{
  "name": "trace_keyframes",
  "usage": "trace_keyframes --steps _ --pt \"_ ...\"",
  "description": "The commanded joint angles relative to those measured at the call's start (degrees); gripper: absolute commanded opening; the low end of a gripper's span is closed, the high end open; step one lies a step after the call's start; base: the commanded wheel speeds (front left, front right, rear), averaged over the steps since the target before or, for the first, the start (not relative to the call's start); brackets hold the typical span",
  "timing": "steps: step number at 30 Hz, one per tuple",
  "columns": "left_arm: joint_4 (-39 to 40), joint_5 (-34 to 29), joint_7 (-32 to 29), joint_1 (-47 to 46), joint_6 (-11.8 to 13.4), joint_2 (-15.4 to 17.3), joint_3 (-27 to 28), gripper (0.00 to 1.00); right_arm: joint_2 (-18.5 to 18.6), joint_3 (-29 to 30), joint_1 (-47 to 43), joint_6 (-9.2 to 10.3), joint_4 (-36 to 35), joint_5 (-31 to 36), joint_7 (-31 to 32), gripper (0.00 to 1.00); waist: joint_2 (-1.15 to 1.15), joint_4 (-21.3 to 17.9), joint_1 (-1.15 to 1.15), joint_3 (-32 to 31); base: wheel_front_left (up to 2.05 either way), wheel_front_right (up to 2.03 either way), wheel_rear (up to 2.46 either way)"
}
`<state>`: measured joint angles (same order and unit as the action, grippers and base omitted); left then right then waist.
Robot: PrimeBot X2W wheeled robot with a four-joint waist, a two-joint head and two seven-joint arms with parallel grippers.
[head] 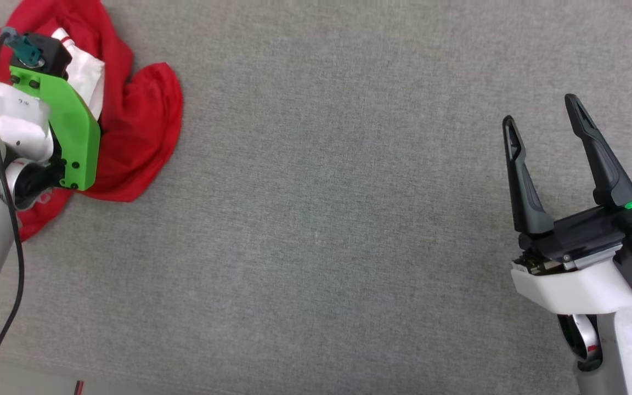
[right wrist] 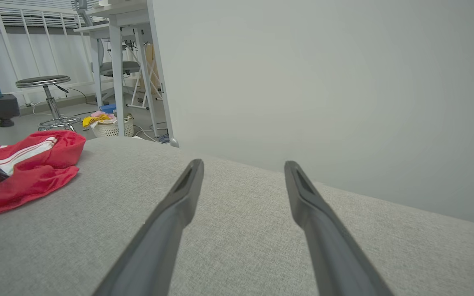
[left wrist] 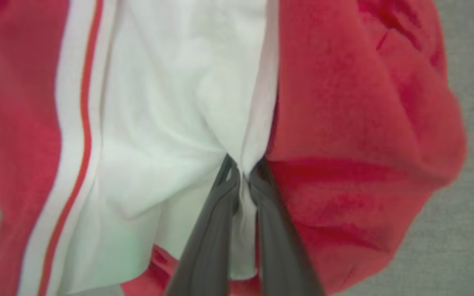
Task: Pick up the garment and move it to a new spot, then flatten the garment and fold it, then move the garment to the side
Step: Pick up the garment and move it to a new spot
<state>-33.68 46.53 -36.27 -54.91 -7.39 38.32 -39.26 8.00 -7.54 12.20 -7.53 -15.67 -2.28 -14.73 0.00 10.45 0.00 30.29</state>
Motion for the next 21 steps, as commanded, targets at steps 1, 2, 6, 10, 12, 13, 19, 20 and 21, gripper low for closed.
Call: trace_keyframes --steps 1,2,6,10,12,13,19,20,21 --pt "1.0 0.7 1.3 0.5 -0.1 1.1 -0.9 0.0 -0.3 0.2 -0.5 0.04 0.2 -0.2 -0.3 1.0 0.0 0.5 0.0 -2.8 0.0 0.0 0.0" --pt "2.5 0.9 2.6 0.0 -0.1 2.0 -1.2 0.0 -0.6 0.4 -0.8 0.04 0.3 -0.2 -0.3 1.0 0.0 0.6 0.0 -3.6 0.0 0.0 0.0" --pt "8.7 0.4 6.4 -2.0 -0.1 5.2 -3.2 0.0 -1.5 1.1 -2.0 0.04 0.7 -0.4 -0.3 1.0 0.0 0.7 0.0 -6.6 0.0 0.0 0.0" --pt "14.9 0.1 7.9 -3.9 -0.1 6.8 -5.1 0.0 -2.5 1.5 -3.2 0.04 1.0 -0.5 -0.3 1.0 0.0 0.4 0.0 -9.4 0.0 0.0 0.0" --pt "18.1 0.1 7.8 -4.8 -0.1 7.1 -6.2 0.0 -3.0 1.7 -3.8 0.04 1.0 -0.6 -0.3 1.0 0.0 -0.2 0.0 -10.4 0.0 0.0 0.0" --pt "19.5 0.0 7.6 -5.3 -0.1 7.2 -6.9 0.0 -3.2 1.7 -3.9 0.04 1.0 -0.6 -0.3 1.0 0.0 -0.5 0.0 -10.8 0.0 0.0 0.0" --pt "27.4 -0.9 7.0 -8.3 -0.1 5.5 -11.2 0.0 -4.3 1.7 -4.3 0.04 1.2 -1.0 -0.3 1.0 0.0 -4.4 0.0 -12.5 0.0 0.0 0.0" --pt "28.7 -1.5 6.8 -9.2 -0.1 4.7 -12.5 0.0 -4.5 1.6 -4.3 0.04 1.2 -1.1 -0.3 1.0 0.0 -5.7 0.0 -12.6 0.0 0.0 0.0" --pt "29.4 -1.7 6.7 -9.7 -0.1 4.0 -13.4 0.0 -4.6 1.6 -4.3 0.04 1.2 -1.1 -0.3 1.0 0.0 -6.6 0.0 -12.7 0.0 0.0 0.0"
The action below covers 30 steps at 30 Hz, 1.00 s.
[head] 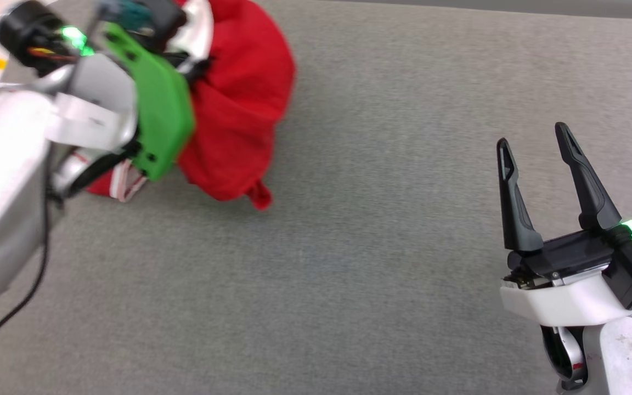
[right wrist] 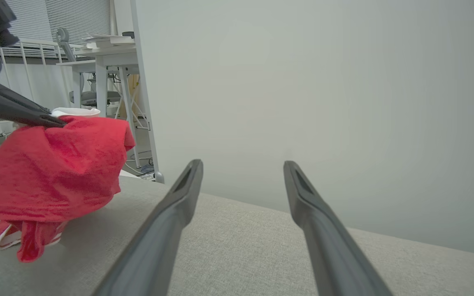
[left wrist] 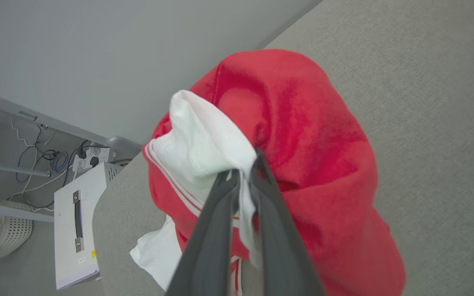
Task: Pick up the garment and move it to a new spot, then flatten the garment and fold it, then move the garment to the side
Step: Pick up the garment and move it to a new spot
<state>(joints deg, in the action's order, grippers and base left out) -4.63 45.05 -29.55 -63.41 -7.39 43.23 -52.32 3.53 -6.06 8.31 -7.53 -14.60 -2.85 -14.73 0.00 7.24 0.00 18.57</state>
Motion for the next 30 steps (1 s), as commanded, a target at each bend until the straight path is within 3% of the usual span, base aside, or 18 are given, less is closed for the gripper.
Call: trace_keyframes --steps 1,6,15,23,30 --pt "1.2 -0.4 -0.2 -1.9 -0.1 -1.9 -1.5 0.0 -0.2 0.2 -0.4 0.04 0.0 -0.6 -0.3 1.0 0.0 -4.5 0.0 -0.9 0.0 0.0 0.0" --pt "2.1 -0.5 -0.2 -5.7 -0.1 -7.3 -7.6 0.0 -0.5 0.7 0.2 0.04 -0.2 -1.0 -0.3 1.0 0.0 -9.8 0.0 0.4 0.0 0.0 0.0" --pt "-4.6 1.8 3.8 -14.4 -0.1 -19.0 -19.4 0.0 -0.6 1.8 1.5 0.04 -0.7 -4.3 -0.3 1.0 0.0 -18.8 0.0 4.6 0.0 0.0 0.0" --pt "-11.1 1.0 4.3 -12.0 -0.1 -28.7 -21.0 0.0 -0.6 2.5 2.7 0.04 -1.4 -6.2 -0.3 1.0 0.0 -22.7 0.0 8.6 0.0 0.0 0.0" --pt "-16.1 -3.7 2.1 -1.8 -0.1 -32.8 -21.0 0.0 -0.6 2.5 3.7 0.04 -1.7 -6.7 -0.3 1.0 0.0 -23.6 0.0 10.8 0.0 0.0 0.0"
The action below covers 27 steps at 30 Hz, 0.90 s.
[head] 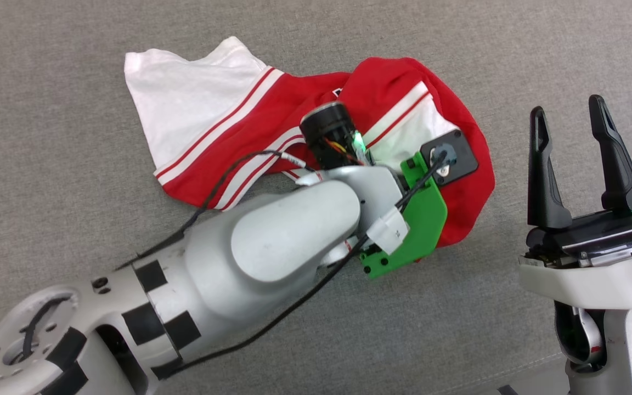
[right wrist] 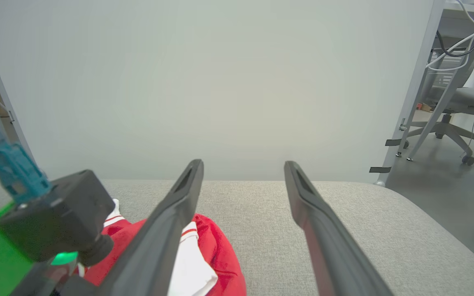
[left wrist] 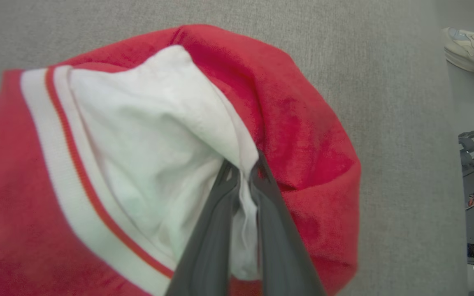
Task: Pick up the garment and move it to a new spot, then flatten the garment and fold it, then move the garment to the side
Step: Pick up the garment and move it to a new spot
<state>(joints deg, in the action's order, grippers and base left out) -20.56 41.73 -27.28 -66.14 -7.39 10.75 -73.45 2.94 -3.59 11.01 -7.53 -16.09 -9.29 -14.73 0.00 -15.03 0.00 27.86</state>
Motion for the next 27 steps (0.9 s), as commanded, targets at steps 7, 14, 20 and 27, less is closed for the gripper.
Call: trace_keyframes --steps 7,14,20,27 --pt "-1.1 -3.5 0.0 4.7 -0.1 -2.0 0.1 0.17 -0.1 -0.4 1.6 0.04 0.4 0.5 -0.3 1.0 0.0 -0.2 0.0 1.1 0.0 0.0 0.0" --pt "-4.9 -6.5 16.2 2.0 -0.1 -4.3 0.1 1.0 -0.1 0.3 0.0 0.04 1.0 2.3 -0.3 1.0 0.0 3.1 0.0 -3.9 0.0 0.0 0.0" --pt "-12.4 -8.7 31.8 0.6 1.9 -6.1 2.2 1.0 -0.1 2.2 -2.8 0.04 1.5 3.9 -0.3 1.0 0.0 7.2 0.0 -9.2 0.0 0.0 0.0" --pt "-14.8 -8.7 41.6 6.2 11.2 -4.2 8.2 1.0 -0.1 3.7 -6.8 0.04 2.8 5.2 -0.3 1.0 0.0 11.9 0.0 -15.8 0.0 0.0 0.0"
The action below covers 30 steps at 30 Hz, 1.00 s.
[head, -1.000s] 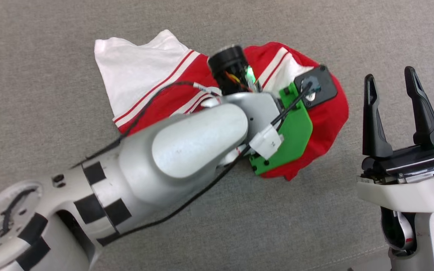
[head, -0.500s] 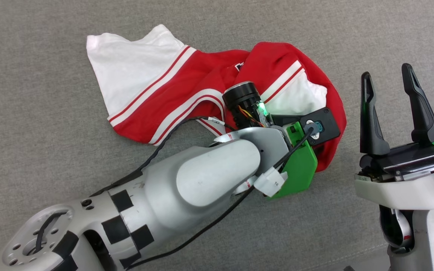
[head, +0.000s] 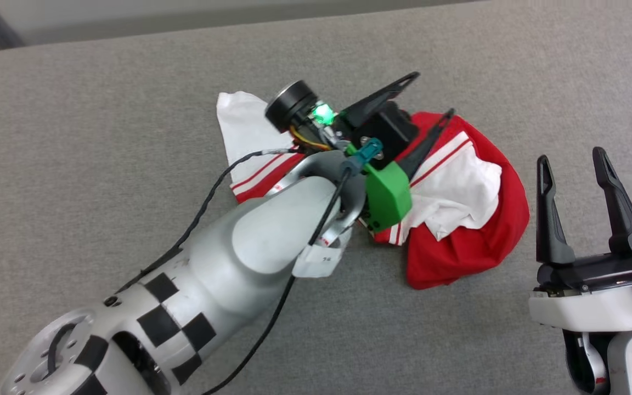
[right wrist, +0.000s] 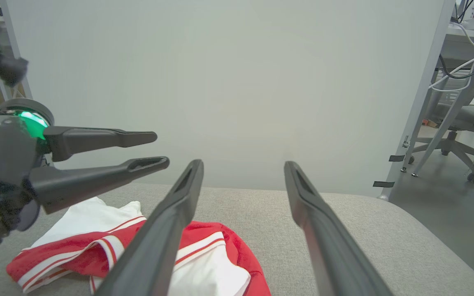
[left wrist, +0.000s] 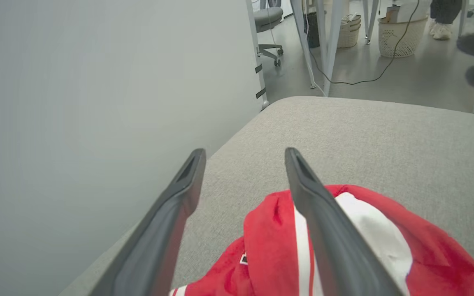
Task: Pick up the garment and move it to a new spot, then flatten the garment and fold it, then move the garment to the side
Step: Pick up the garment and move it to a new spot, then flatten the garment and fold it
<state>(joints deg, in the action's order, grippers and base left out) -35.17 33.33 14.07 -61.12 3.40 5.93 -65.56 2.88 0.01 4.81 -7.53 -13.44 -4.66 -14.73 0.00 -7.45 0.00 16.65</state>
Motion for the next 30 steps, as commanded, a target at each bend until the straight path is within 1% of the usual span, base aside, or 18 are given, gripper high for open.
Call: trace_keyframes --steps 1,3,6,7,8,11,15,19,22,25,30 --pt "0.3 -0.3 0.5 2.3 1.6 1.4 1.2 1.0 0.0 0.4 -1.0 0.04 0.3 0.6 -0.3 1.0 0.0 4.8 0.0 -5.1 0.0 0.0 0.0" --pt "1.7 -0.4 0.8 4.9 4.2 3.2 3.7 1.0 0.0 0.9 -1.8 0.04 0.6 0.8 -0.3 1.0 0.0 5.8 0.0 -6.3 0.0 0.0 0.0" --pt "7.5 -2.1 0.9 10.0 8.6 6.5 9.3 1.0 0.0 1.6 -3.1 0.04 1.1 1.0 -0.3 1.0 0.0 7.3 0.0 -7.8 0.0 0.0 0.0" --pt "9.1 -2.8 0.9 11.8 9.7 7.4 10.8 1.0 0.0 1.9 -3.4 0.04 1.3 1.1 -0.3 1.0 0.0 7.7 0.0 -8.2 0.0 0.0 0.0" --pt "14.6 -5.0 0.9 18.5 13.0 10.6 16.3 1.0 0.0 2.6 -4.4 0.04 1.9 1.2 -0.3 1.0 0.0 9.0 0.0 -9.5 0.0 0.0 0.0" --pt "19.1 -7.4 0.9 25.1 15.8 13.1 21.6 1.0 0.0 3.1 -5.5 0.04 2.6 1.3 -0.3 1.0 0.0 10.0 0.0 -10.9 0.0 0.0 0.0" --pt "23.5 -10.3 0.9 33.5 18.4 15.2 28.0 1.0 0.0 3.3 -6.8 0.04 3.7 1.2 -0.3 1.0 0.0 11.1 0.0 -12.5 0.0 0.0 0.0" --pt "27.6 -12.5 0.9 41.5 19.5 15.6 34.3 1.0 0.0 3.2 -8.0 0.04 4.9 0.6 -0.3 1.0 0.0 11.4 0.0 -13.8 0.0 0.0 0.0" --pt "30.1 -14.2 0.9 46.9 19.1 15.2 38.1 1.0 0.0 3.1 -8.8 0.04 5.5 0.3 -0.3 1.0 0.0 11.4 0.0 -14.5 0.0 0.0 0.0" --pt "31.4 -15.8 0.9 51.9 17.5 13.9 41.2 1.0 0.0 2.8 -9.7 0.04 6.2 -0.2 -0.3 1.0 0.0 11.1 0.0 -15.1 0.0 0.0 0.0" --pt "31.6 -18.6 0.9 57.2 14.7 11.5 44.4 1.0 0.0 1.8 -11.3 0.04 7.2 -0.9 -0.3 1.0 0.0 10.6 0.0 -16.0 0.0 0.0 0.0"
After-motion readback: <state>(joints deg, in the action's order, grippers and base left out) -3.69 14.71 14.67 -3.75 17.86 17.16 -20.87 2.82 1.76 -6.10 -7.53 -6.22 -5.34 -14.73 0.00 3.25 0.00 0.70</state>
